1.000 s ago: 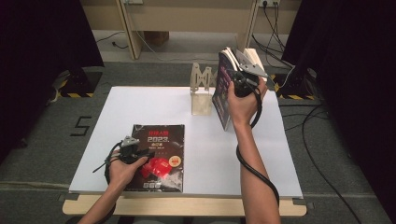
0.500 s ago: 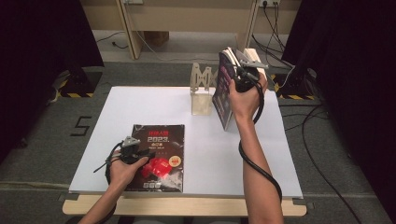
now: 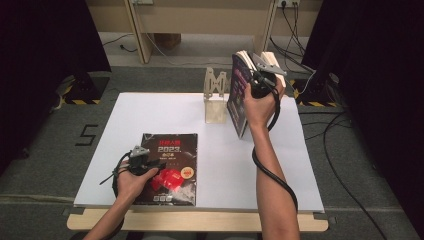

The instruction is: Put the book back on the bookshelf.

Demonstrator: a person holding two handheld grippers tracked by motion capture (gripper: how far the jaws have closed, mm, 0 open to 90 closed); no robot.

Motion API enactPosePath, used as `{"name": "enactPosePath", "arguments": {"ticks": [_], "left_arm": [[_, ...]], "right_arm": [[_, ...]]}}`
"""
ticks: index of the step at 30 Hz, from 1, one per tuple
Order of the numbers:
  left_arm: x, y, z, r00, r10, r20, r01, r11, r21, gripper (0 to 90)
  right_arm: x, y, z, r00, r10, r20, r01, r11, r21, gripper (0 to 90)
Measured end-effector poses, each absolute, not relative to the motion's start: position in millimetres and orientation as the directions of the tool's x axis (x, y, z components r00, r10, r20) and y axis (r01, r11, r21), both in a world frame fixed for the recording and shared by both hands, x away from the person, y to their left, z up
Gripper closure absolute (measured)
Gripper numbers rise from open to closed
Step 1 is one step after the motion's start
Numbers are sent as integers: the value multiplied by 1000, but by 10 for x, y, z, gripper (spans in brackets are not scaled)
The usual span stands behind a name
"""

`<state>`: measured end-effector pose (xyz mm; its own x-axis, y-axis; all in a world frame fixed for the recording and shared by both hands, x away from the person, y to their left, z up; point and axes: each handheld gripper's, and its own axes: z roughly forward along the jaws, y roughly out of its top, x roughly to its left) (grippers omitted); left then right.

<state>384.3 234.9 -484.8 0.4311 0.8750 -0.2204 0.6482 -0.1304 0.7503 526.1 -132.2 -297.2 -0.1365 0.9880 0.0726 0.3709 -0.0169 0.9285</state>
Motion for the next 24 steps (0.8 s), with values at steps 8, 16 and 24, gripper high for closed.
{"name": "enactPosePath", "arguments": {"ticks": [8, 16, 24], "left_arm": [[3840, 2372, -4833, 427, 876, -223, 643, -121, 756, 623], [3838, 2362, -4830, 432, 874, -222, 643, -126, 755, 621], [3832, 2353, -4821, 435, 873, -220, 640, -128, 757, 622]], "right_arm": [[5322, -1279, -3008, -131, 990, 47, 370, 4, 929, 828], [5228, -1274, -2937, -135, 991, -8, 363, 57, 930, 784], [5002, -1341, -2861, -130, 991, -25, 335, 68, 940, 760]]}}
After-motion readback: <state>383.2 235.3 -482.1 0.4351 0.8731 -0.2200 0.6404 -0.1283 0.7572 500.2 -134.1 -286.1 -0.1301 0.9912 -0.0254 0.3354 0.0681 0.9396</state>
